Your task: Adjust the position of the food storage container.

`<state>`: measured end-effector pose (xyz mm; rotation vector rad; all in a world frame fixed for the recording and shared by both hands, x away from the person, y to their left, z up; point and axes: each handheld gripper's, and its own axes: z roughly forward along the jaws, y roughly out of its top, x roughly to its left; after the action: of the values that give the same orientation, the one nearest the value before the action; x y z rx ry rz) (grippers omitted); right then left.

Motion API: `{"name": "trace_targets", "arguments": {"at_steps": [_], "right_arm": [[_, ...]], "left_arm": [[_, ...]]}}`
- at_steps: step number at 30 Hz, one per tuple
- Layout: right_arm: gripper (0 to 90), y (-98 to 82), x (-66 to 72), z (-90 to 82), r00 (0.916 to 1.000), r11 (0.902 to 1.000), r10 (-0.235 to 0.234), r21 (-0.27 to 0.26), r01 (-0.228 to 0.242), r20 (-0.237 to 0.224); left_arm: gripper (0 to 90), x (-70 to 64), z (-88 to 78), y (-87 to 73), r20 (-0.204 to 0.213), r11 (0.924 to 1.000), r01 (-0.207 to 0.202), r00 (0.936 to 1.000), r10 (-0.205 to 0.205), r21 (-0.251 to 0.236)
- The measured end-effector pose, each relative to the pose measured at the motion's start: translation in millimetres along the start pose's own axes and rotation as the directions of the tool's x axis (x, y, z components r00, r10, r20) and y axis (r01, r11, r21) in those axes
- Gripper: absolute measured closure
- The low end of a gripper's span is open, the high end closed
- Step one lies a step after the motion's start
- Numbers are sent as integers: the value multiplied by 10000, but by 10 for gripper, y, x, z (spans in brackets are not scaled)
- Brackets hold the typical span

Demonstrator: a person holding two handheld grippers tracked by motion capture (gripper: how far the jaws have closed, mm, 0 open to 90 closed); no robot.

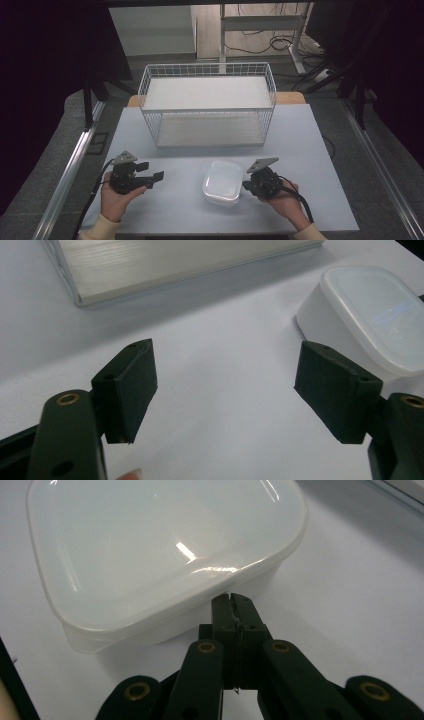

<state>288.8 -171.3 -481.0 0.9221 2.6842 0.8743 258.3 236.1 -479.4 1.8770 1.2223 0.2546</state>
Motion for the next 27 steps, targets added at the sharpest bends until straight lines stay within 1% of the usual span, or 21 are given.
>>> {"name": "trace_targets", "arguments": {"at_steps": [1, 2, 3, 4, 9, 12, 19, 21, 27], "right_arm": [[893, 44, -2, 29, 10000, 10000, -27, -6, 27, -38], [893, 44, -2, 29, 10000, 10000, -27, -6, 27, -38], [893, 88, 3, 59, 10000, 10000, -64, -30, 64, -59], [893, 88, 3, 59, 10000, 10000, -64, -30, 64, -59], [893, 215, 14, 137, 9996, 9997, -237, -56, 236, -131], [893, 255, 30, 167, 9995, 9996, -278, -56, 277, -160], [893, 322, 51, 219, 9991, 9993, -362, -122, 359, -220], [893, 354, 41, 249, 9994, 9994, -296, -158, 293, -200], [893, 356, 33, 274, 9995, 9996, -226, -176, 222, -198]], "left_arm": [[250, 0, -1, 0, -3, 10000, -1, 10000, 1, -3], [250, 1, -1, 0, -7, 10000, -2, 10000, 2, -2], [250, 5, 2, 0, -14, 10000, -11, 10000, 11, 11], [250, 5, 2, 0, -14, 10000, -11, 10000, 11, 11], [250, 7, 2, -1, -12, 10000, -11, 10000, 11, 18], [249, 6, -1, -1, -14, 10000, -3, 10000, 3, 6], [250, 4, 10, -2, -3, 10000, -13, 10000, 13, 40], [249, 4, 10, -3, -8, 10000, -17, 10000, 17, 40], [249, 11, 15, -4, -23, 10000, -10, 10000, 11, 68]]}}
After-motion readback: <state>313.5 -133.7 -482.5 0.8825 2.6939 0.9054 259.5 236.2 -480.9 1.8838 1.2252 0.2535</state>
